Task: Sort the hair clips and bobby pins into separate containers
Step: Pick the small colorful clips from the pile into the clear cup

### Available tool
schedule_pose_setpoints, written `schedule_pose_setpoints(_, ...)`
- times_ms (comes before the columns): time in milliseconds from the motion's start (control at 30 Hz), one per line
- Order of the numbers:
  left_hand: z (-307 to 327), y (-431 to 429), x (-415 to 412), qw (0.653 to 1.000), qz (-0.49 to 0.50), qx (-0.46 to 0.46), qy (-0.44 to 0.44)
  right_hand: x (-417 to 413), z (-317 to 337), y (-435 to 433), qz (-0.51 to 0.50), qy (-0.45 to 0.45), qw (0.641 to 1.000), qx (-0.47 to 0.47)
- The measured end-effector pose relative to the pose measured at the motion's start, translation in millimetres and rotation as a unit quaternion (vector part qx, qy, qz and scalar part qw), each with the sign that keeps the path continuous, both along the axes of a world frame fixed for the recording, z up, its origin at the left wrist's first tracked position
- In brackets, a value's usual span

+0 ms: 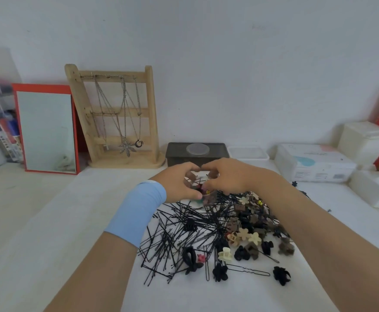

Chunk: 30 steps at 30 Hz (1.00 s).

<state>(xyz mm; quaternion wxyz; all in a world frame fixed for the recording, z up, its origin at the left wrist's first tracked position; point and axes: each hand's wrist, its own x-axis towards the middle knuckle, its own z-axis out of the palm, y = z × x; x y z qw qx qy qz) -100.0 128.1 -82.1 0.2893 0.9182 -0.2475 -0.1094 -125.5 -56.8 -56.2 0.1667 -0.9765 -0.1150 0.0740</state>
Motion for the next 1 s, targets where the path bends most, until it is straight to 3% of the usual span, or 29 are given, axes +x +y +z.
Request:
schedule_pose_setpoints(133, 12, -1, -24, 0.995, 0.007, 0.016, -0.098, -24, 7, -6, -0.001, -0.085, 0.994, 0.069)
schedule_pose_setpoints(300, 29, 3, -73, 0.993, -0.063, 0.095, -0.005, -69, 20, 1, 0.106, 0.043, 0.993, 0.036)
schedule_pose_setpoints(500, 22, -6, -105, 0.970, -0.042, 0.237, 0.008, -96, 14, 6, 0.115, 0.132, 0.984, -0.017)
schedule_pose_setpoints(733, 19, -26, -121, 0.937, -0.035, 0.339, -0.075, -103, 10, -3, 0.079, 0.054, 0.995, -0.010)
schedule_pose_setpoints(833, 25, -24, -121, 0.941, -0.050, 0.324, -0.080, -102, 17, -23, 0.041, 0.003, 0.999, 0.017)
schedule_pose_setpoints(1000, 49, -30, -106, 0.981, -0.014, 0.145, -0.125, -103, 29, -71, -0.031, -0.013, 0.999, 0.018)
